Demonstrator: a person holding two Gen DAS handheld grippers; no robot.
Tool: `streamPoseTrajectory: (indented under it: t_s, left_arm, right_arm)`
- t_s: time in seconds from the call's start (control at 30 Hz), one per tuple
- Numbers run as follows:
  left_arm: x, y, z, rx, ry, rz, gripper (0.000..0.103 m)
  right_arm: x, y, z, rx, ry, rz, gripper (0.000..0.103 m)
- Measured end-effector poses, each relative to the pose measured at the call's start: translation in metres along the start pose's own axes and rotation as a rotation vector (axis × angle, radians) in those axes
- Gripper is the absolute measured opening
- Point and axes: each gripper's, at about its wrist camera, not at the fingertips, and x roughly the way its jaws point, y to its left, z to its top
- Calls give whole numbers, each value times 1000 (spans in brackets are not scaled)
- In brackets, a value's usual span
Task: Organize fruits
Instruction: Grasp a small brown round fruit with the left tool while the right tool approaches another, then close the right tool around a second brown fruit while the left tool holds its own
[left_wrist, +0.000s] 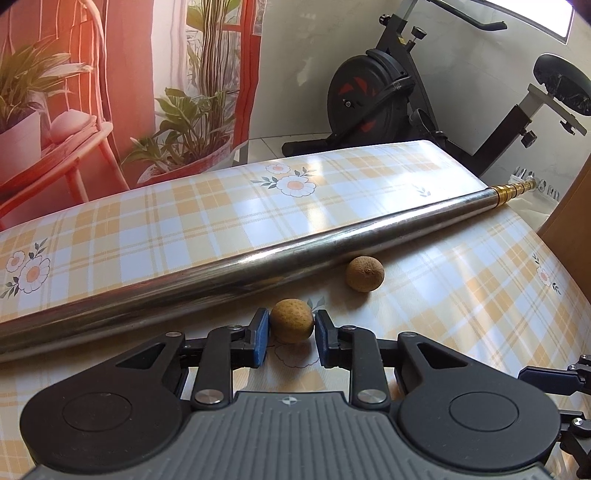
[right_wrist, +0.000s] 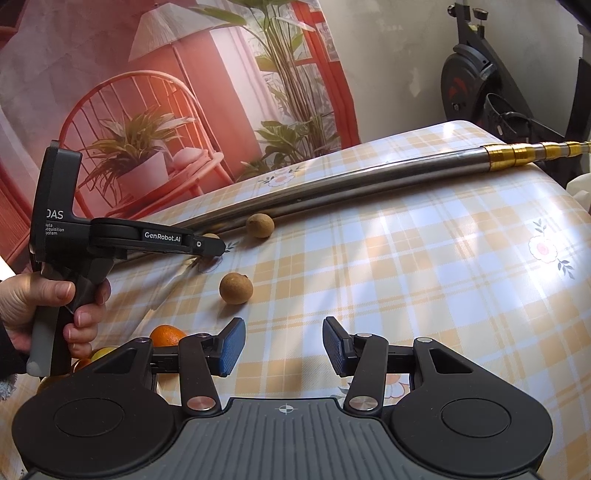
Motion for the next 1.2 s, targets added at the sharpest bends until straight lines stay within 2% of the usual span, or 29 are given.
streamPoseTrajectory:
  t_s: [0.27, 0.53, 0.73, 0.97, 1.2]
  left_arm:
    - [-40, 3, -11, 41, -59, -4, 28]
    - [-95, 17, -36, 44, -102, 6, 28]
    - [-131, 27, -56, 34, -126, 17, 28]
    - [-154, 35, -72, -27, -149, 5, 28]
    - [-166, 37, -81, -46, -155, 2, 28]
  right_arm:
    - [6, 5, 5, -20, -1, 14, 45]
    - [25, 22, 23, -49, -7, 77, 42]
    - [49, 35, 32, -92, 20, 75, 33]
    - [72, 43, 34, -123, 69, 41, 27]
    - [68, 47, 30, -120, 65, 34, 26]
